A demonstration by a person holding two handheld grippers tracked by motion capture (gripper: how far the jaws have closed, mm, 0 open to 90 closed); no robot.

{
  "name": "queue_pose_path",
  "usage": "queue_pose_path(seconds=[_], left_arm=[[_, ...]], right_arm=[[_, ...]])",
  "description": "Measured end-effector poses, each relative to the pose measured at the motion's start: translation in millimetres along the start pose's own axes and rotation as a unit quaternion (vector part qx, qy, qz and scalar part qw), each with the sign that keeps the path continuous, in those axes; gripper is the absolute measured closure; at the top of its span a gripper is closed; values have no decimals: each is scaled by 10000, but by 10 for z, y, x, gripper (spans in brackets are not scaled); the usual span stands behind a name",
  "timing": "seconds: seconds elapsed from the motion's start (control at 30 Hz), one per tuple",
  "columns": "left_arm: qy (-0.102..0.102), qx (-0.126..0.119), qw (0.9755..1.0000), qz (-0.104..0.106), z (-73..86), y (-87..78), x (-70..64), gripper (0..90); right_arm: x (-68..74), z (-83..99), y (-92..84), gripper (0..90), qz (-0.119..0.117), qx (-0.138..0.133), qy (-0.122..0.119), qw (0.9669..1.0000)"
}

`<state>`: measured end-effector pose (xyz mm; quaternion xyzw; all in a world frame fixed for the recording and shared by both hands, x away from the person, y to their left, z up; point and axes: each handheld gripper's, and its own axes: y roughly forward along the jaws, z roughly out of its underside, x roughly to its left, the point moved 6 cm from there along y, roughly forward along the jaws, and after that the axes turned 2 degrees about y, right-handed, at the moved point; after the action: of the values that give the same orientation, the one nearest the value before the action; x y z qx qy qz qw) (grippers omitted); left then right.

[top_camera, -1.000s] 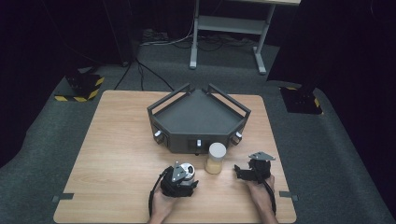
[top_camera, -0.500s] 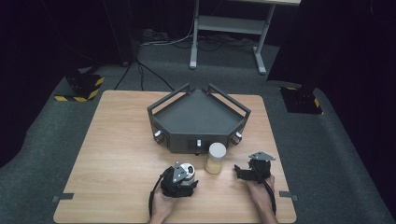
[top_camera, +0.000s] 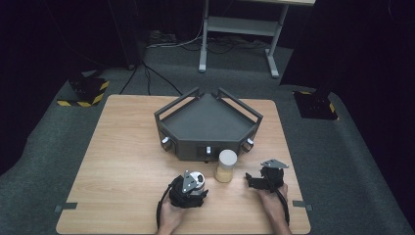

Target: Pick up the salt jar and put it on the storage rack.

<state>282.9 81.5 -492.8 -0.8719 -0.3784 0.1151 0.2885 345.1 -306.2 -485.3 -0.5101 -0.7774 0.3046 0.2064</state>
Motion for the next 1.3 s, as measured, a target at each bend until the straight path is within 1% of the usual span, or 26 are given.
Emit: queue_pose_path(seconds=[0.27,0.47,0.83,1.07,1.1,1.13,1.23,1.3], left_arm=[[14,15,10000,38,-2,-5,1,300],[141,46,9999,70,-20,-19,-17,301],[63,-27,9998,212,-53,-65,4,301],[118,45,9996,259,-119,-74,17,301],[-47,-129,9996,231,-95,-52,-10,301],[-1540,-1162,9811,178,32,101,-256,301],[-1605,-1208,9793,242,5,75,-246,301],[-1593,-1204,9795,279,-18,49,-233,301]], right_arm=[[0,0,0,69,0,0,0,10000],[0,0,0,69,0,0,0,10000],[0,0,0,70,0,0,1,10000],[0,0,0,70,0,-1,0,10000],[0,0,0,69,0,-1,0,10000],[0,0,0,70,0,-1,0,10000],[0,0,0,70,0,-1,0,10000],[0,0,0,70,0,0,1,10000]])
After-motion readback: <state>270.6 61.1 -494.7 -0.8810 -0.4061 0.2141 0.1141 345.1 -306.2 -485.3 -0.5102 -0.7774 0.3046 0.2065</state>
